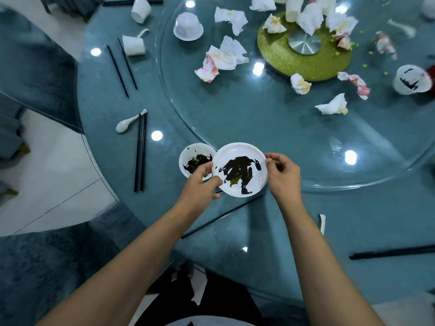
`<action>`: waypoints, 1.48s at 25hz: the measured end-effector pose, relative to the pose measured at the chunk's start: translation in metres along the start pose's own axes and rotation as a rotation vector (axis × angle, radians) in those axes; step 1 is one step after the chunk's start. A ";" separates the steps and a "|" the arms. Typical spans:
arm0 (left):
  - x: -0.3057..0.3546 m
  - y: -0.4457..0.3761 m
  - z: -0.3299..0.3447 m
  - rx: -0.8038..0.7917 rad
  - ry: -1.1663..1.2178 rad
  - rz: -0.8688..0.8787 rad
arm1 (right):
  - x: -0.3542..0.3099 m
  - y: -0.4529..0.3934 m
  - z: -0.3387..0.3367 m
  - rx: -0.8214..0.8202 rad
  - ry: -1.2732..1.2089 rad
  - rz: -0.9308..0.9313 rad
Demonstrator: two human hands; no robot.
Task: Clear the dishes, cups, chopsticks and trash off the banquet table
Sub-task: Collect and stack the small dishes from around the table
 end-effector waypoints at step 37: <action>-0.011 0.260 -0.103 0.001 -0.040 0.254 | -0.014 0.318 -0.028 0.079 -0.447 -0.060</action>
Point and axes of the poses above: each hand's wrist, its own y-axis away from the middle knuckle, its own z-axis out of the palm, x = y × z, the point moved 1 cm from there along -y, towards the middle knuckle, and after that the axes turned 5 degrees about z, right-handed, at the moved point
